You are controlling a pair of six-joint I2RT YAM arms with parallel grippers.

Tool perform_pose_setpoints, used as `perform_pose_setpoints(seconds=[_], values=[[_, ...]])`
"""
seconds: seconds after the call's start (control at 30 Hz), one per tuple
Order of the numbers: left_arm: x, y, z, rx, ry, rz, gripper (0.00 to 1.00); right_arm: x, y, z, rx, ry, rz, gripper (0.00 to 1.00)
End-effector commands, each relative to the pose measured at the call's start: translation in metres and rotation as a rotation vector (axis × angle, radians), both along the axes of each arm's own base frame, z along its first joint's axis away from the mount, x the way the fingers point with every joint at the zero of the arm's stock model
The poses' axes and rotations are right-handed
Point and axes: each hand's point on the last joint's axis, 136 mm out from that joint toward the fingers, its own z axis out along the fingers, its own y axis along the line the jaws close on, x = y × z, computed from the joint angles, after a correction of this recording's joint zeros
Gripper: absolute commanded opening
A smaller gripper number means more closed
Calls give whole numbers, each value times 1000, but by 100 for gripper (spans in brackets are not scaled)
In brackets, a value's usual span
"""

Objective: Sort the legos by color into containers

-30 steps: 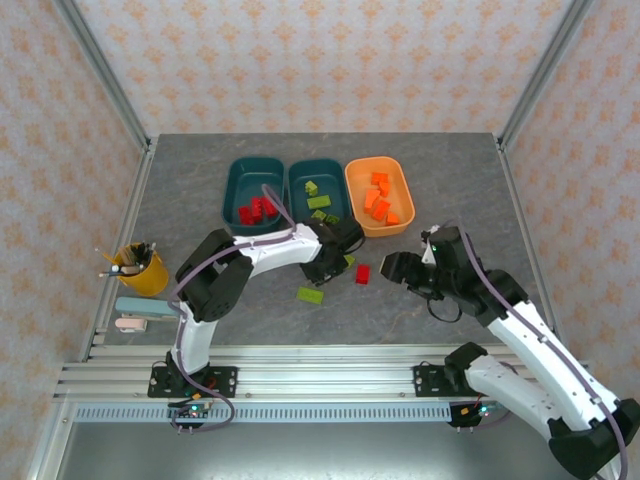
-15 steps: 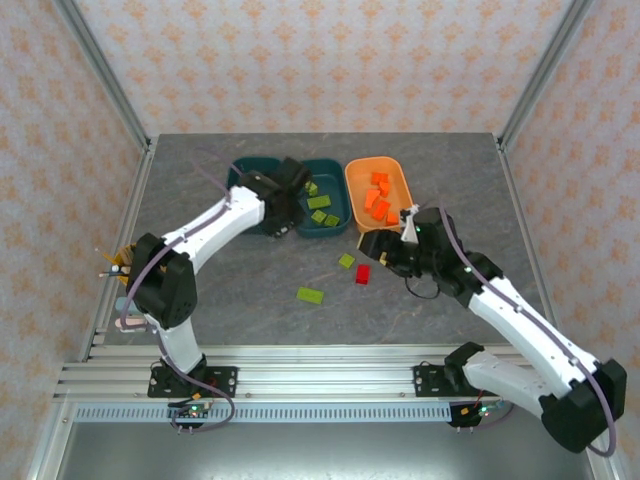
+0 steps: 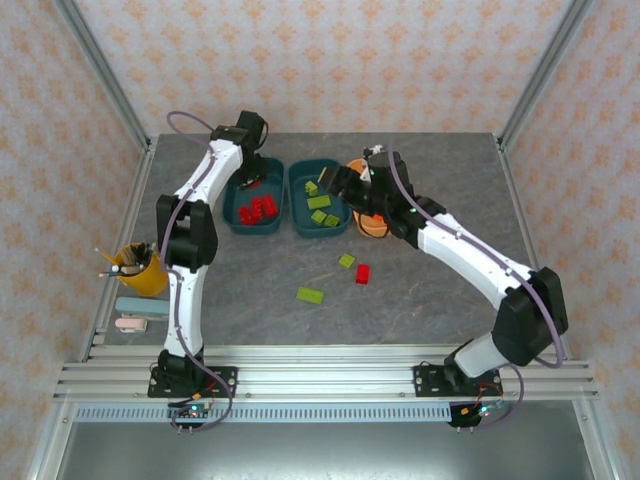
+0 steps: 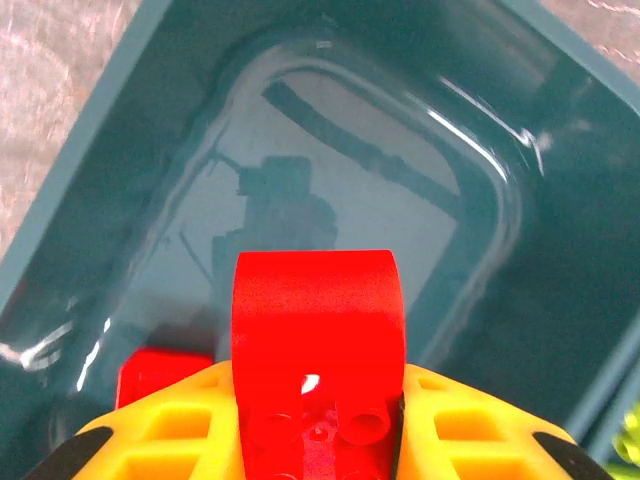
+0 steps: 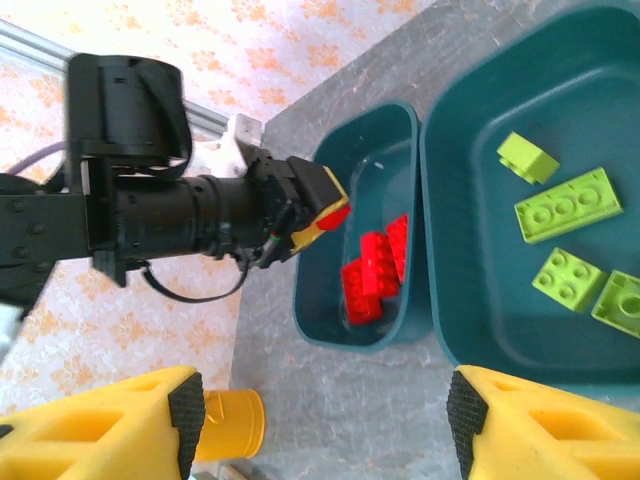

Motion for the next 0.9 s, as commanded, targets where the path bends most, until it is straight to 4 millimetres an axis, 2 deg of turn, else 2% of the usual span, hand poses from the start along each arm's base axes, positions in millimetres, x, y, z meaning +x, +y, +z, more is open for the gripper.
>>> perform_pose_setpoints(seconds=[0.0, 0.1, 0.27, 0.37, 0.43, 0.6, 0.7, 0.8, 0.87], values=[[8, 3, -3, 32, 21, -55, 23, 10, 3, 17, 8, -33, -18, 67], [15, 5, -17, 39, 44, -55, 24, 10, 2, 11, -4, -16, -24, 67], [9, 4, -38, 35, 92, -46, 28, 7, -2, -4, -42, 31, -34, 67], [5, 2, -42, 22, 105, -55, 34, 4, -5, -12, -81, 55, -30, 67], [4, 1, -37, 17, 99, -63, 40, 0, -9, -18, -124, 67, -26, 67], [3, 2, 4, 12, 27, -72, 58, -23, -14, -31, -326, 61, 56, 68], [-4, -2, 37, -5, -26, -77, 64, -49, -7, -44, -471, 40, 175, 68], [-21, -4, 77, -9, -87, -70, 68, -81, 5, -62, -613, -3, 358, 68], [-43, -7, 101, -31, -129, -61, 70, -106, 13, -82, -686, -21, 515, 68]])
